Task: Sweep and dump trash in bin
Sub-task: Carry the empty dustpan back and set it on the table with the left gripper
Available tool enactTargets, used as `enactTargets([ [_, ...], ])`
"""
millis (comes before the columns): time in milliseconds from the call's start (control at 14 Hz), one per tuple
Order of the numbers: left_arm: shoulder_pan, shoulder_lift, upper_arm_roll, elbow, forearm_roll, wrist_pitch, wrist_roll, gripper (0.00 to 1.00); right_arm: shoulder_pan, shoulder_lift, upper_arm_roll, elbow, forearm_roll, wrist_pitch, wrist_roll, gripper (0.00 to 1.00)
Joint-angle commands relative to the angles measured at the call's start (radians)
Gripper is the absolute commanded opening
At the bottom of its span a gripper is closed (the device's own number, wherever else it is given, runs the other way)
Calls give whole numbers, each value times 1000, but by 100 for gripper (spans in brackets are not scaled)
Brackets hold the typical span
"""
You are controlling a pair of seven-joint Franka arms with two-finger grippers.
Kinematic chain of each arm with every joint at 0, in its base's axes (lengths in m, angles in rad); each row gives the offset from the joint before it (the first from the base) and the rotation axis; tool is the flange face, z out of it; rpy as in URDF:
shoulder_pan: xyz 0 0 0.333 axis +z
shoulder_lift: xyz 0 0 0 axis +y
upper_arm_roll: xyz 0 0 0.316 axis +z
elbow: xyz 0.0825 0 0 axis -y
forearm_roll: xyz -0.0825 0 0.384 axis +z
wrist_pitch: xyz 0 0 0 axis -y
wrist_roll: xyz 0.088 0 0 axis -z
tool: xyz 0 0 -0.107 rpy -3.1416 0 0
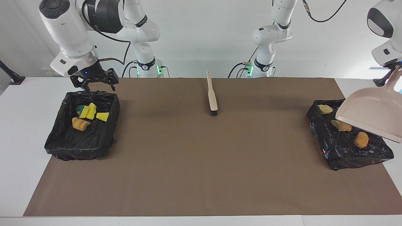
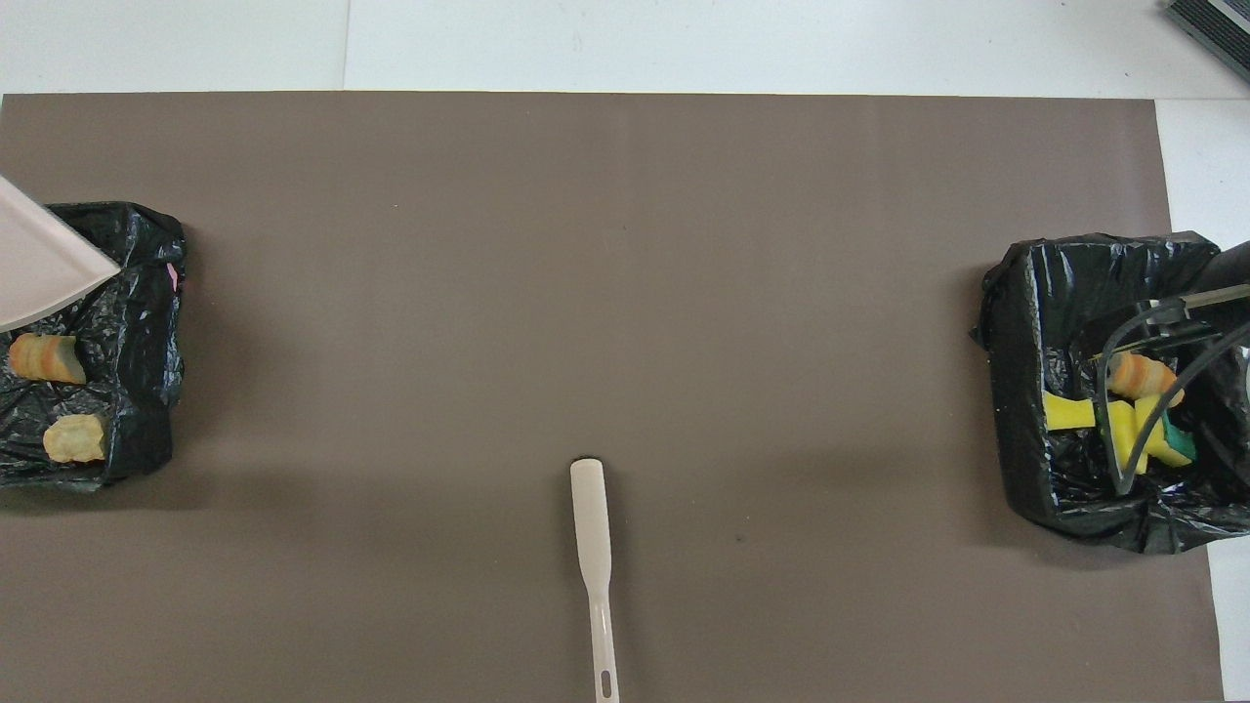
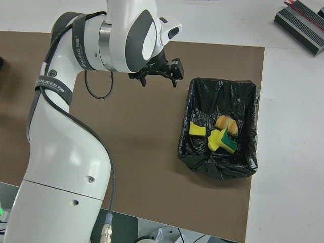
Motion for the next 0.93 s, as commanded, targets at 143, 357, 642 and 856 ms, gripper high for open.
enactTargets([
  [143,-151,-38,4,-48,-196,-50,-277,0,-2,-4,2,4,20,20,28,100],
  [357,-271,-36,4,-71,-299,-44,-409,0,-2,-5,2,1,14,20,29,100],
  [642,-439,-16,4,-140,-394,89,-691,0,-2,-5,2,1,12,20,29,100],
  [856,-571,32,4,-204,-480,277,-919,0,-4,-4,2,2,11,20,24,100],
])
